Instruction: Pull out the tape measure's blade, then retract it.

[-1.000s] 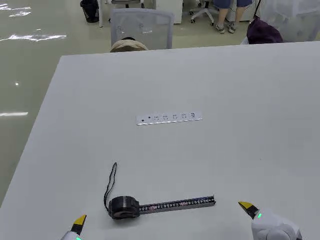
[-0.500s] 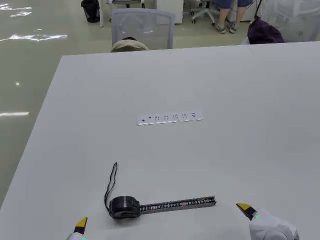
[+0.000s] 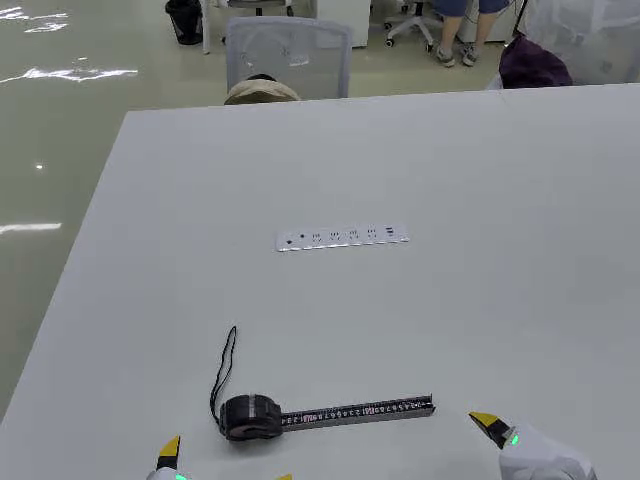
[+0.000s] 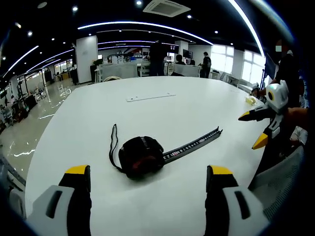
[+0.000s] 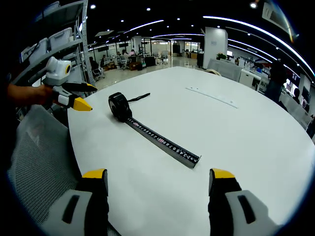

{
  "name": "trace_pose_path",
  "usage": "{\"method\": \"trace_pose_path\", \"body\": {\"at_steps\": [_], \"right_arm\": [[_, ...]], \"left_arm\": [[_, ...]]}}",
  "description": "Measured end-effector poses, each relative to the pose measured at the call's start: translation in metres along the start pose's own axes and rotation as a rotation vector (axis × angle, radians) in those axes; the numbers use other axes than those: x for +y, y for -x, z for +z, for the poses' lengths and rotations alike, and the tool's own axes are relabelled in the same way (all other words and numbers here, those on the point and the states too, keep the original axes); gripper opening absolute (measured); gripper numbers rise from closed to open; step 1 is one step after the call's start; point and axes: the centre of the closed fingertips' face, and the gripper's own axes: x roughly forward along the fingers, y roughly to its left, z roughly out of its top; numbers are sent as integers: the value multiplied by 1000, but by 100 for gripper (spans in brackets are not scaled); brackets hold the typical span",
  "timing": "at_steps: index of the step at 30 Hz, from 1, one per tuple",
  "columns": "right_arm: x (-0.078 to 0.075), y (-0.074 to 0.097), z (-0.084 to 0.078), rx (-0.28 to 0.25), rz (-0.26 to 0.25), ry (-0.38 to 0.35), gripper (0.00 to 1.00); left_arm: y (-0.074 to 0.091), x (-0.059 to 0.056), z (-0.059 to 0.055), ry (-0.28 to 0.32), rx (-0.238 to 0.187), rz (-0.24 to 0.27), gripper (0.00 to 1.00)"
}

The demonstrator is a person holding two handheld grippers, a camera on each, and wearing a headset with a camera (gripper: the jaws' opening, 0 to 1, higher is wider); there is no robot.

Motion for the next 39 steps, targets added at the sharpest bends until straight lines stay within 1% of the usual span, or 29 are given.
{"method": "trace_pose_path", "body": {"at_steps": [1, 4, 6, 13, 19, 23, 28, 34, 39], "right_arm": [[0, 0, 1, -7, 2, 4, 84], [-1, -1, 3, -21, 17, 13, 81], [-3, -2, 3, -29, 27, 23, 79], [-5, -6, 2, -26, 69, 82, 74], [-9, -8, -2, -9, 113, 135, 68], [-12, -8, -5, -3, 134, 167, 66], [-19, -9, -6, 3, 157, 195, 64], [-30, -13, -10, 16, 192, 239, 59], [-34, -16, -13, 30, 227, 271, 53]], "left_arm": [[-1, 0, 1, 16, 0, 3, 96], [-5, -1, 0, 33, -1, 9, 96], [-8, -2, -2, 40, 5, 13, 95], [-16, 3, -4, 52, 5, 53, 94], [-23, 5, -4, 53, 3, 68, 93], [-26, 6, 0, 51, -6, 79, 93], [-32, 6, 1, 63, -4, 83, 92], [-40, 7, 0, 75, -3, 97, 91], [-44, 7, -3, 88, 6, 104, 87]]}}
